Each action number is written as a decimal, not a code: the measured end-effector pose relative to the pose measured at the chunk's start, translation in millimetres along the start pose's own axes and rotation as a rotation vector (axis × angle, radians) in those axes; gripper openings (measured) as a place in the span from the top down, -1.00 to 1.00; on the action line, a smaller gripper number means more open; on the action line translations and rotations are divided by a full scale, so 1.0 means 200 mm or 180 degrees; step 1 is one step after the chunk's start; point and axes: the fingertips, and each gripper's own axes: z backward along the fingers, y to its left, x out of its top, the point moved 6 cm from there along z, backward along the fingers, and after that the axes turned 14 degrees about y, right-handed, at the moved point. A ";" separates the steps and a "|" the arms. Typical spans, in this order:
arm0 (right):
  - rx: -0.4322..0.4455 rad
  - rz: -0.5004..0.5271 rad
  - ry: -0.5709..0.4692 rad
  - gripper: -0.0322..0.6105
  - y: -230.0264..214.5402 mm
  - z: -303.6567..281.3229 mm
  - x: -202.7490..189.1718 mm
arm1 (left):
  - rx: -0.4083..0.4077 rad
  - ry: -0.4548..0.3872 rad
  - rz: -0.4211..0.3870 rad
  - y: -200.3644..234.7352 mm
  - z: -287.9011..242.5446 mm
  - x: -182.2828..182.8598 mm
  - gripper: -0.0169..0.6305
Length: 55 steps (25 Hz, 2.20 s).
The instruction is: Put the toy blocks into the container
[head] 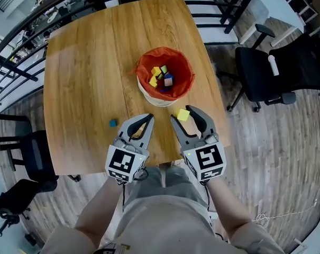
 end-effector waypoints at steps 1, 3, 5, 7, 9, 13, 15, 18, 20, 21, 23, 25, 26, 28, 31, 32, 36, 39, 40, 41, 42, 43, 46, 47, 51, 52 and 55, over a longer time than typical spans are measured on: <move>0.0008 0.0025 -0.0034 0.26 0.01 0.02 0.03 | 0.0019 -0.0023 -0.0008 0.01 0.02 0.02 0.91; 0.0026 0.0063 -0.0114 0.26 0.04 0.07 0.08 | 0.0052 -0.0077 -0.0045 0.02 0.07 0.07 0.91; 0.0040 0.0089 -0.0194 0.26 0.06 0.11 0.12 | 0.0086 -0.0135 -0.0067 0.04 0.12 0.12 0.91; 0.0043 0.0123 -0.0260 0.26 0.08 0.14 0.17 | 0.0132 -0.0197 -0.0083 0.05 0.16 0.16 0.91; 0.0052 0.0151 -0.0312 0.26 0.10 0.16 0.21 | 0.0163 -0.0254 -0.0101 0.06 0.19 0.20 0.91; 0.0066 0.0200 -0.0402 0.26 0.12 0.18 0.27 | 0.0213 -0.0321 -0.0102 0.08 0.25 0.24 0.91; 0.0063 0.0234 -0.0443 0.26 0.12 0.20 0.30 | 0.0244 -0.0340 -0.0092 0.09 0.27 0.26 0.91; 0.0067 0.0276 -0.0499 0.26 0.12 0.20 0.34 | 0.0290 -0.0368 -0.0114 0.11 0.28 0.29 0.91; 0.0075 0.0310 -0.0525 0.26 0.12 0.20 0.37 | 0.0311 -0.0395 -0.0142 0.12 0.29 0.31 0.91; 0.0073 0.0318 -0.0538 0.26 0.11 0.19 0.38 | 0.0321 -0.0409 -0.0151 0.12 0.29 0.32 0.91; 0.0055 0.0324 -0.0563 0.26 0.10 0.19 0.40 | 0.0336 -0.0446 -0.0158 0.13 0.29 0.35 0.91; 0.0042 0.0354 -0.0588 0.26 0.09 0.18 0.44 | 0.0347 -0.0485 -0.0167 0.14 0.29 0.39 0.91; 0.0038 0.0375 -0.0600 0.26 0.08 0.17 0.46 | 0.0352 -0.0501 -0.0176 0.15 0.29 0.41 0.91; 0.0022 0.0404 -0.0625 0.26 0.06 0.17 0.49 | 0.0359 -0.0517 -0.0195 0.15 0.28 0.44 0.91; -0.0004 0.0423 -0.0658 0.26 0.04 0.15 0.54 | 0.0365 -0.0551 -0.0196 0.16 0.26 0.48 0.91; -0.0006 0.0427 -0.0664 0.26 0.03 0.14 0.55 | 0.0368 -0.0561 -0.0189 0.17 0.25 0.49 0.91; -0.0015 0.0441 -0.0647 0.26 -0.01 0.10 0.59 | 0.0365 -0.0569 -0.0200 0.18 0.21 0.54 0.91; -0.0034 0.0459 -0.0629 0.26 -0.04 0.05 0.63 | 0.0360 -0.0561 -0.0212 0.21 0.16 0.57 0.91; -0.0037 0.0459 -0.0626 0.26 -0.05 0.03 0.65 | 0.0361 -0.0558 -0.0213 0.23 0.14 0.58 0.91; -0.0038 0.0456 -0.0622 0.26 -0.06 0.01 0.66 | 0.0362 -0.0558 -0.0211 0.24 0.12 0.59 0.91; -0.0038 0.0449 -0.0612 0.26 -0.07 -0.01 0.66 | 0.0361 -0.0557 -0.0206 0.25 0.10 0.60 0.91; -0.0036 0.0439 -0.0595 0.26 -0.09 -0.04 0.67 | 0.0360 -0.0549 -0.0201 0.26 0.09 0.60 0.91; -0.0016 0.0409 -0.0503 0.26 -0.11 -0.11 0.66 | 0.0347 -0.0498 -0.0185 0.28 0.03 0.59 0.91; -0.0009 0.0399 -0.0467 0.26 -0.12 -0.14 0.66 | 0.0343 -0.0476 -0.0176 0.30 0.00 0.58 0.91; 0.0016 0.0362 -0.0323 0.26 -0.14 -0.25 0.62 | 0.0342 -0.0361 -0.0130 0.34 -0.07 0.53 0.91; 0.0023 0.0355 -0.0282 0.26 -0.15 -0.27 0.60 | 0.0342 -0.0330 -0.0119 0.35 -0.08 0.51 0.91; 0.0040 0.0353 -0.0139 0.26 -0.16 -0.35 0.57 | 0.0337 -0.0254 -0.0090 0.38 -0.12 0.47 0.91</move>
